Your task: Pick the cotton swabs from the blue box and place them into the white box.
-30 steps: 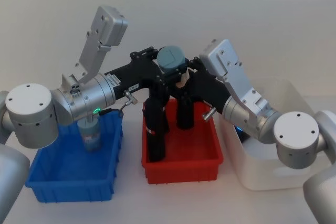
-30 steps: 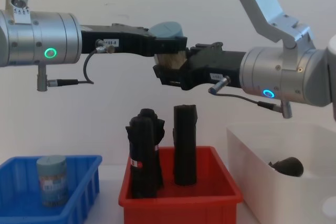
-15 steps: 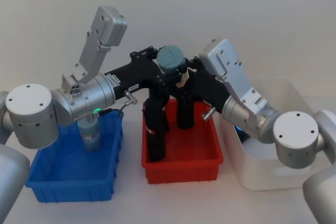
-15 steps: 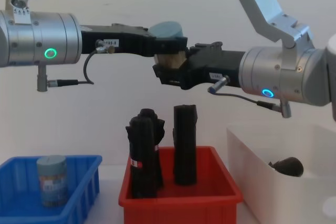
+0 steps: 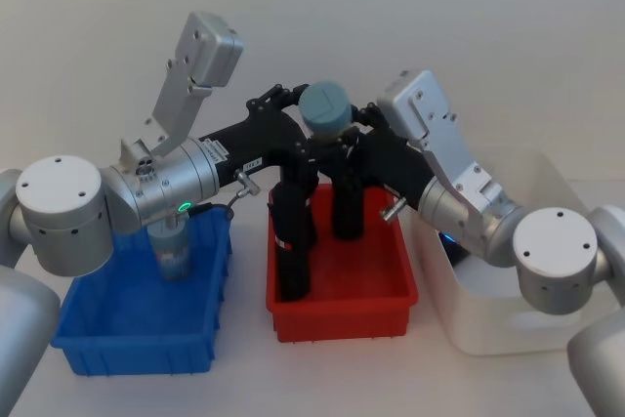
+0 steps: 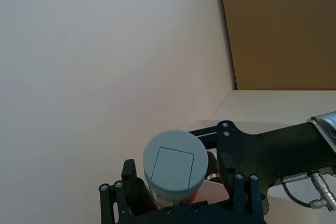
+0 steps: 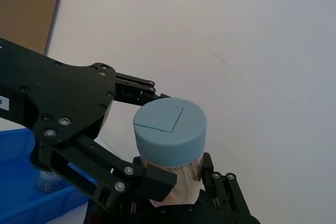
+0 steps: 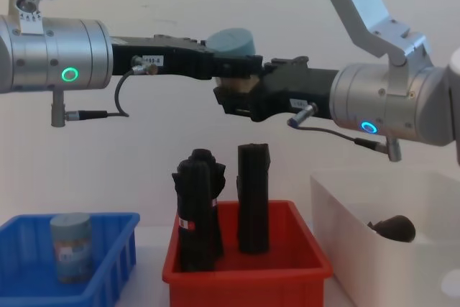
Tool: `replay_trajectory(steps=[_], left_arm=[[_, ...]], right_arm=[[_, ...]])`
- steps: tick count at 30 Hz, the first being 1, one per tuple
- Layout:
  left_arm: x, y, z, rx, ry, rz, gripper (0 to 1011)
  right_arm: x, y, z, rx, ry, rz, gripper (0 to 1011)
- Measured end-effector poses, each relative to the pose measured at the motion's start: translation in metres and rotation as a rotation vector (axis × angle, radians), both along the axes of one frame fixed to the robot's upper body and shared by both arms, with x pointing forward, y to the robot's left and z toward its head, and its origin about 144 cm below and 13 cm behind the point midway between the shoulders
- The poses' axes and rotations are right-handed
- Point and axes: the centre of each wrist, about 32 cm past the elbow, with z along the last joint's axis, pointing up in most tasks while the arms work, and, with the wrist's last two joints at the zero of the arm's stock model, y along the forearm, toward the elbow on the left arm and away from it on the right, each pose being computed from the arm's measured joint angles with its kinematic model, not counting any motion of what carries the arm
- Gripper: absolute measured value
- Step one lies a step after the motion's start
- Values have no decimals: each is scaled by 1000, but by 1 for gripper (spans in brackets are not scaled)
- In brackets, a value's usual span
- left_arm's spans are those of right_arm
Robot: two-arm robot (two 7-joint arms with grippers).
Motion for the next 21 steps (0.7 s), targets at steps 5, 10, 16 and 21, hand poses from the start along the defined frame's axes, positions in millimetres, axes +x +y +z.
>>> replay_trajectory(steps=[5, 10, 16, 21], left_arm=[[0, 0, 0, 0, 0, 0, 1000], [0, 0, 0, 0, -1, 0, 1000], [0, 0, 0, -1, -1, 0, 1000], [0, 0, 0, -1, -2, 0, 1000]], right_arm=[[-1, -4, -4, 3, 6, -41, 633], [-5, -10, -9, 5, 11, -97, 633], [-9, -17, -15, 10, 20, -166, 633], [-13, -23, -20, 20, 32, -241, 633]])
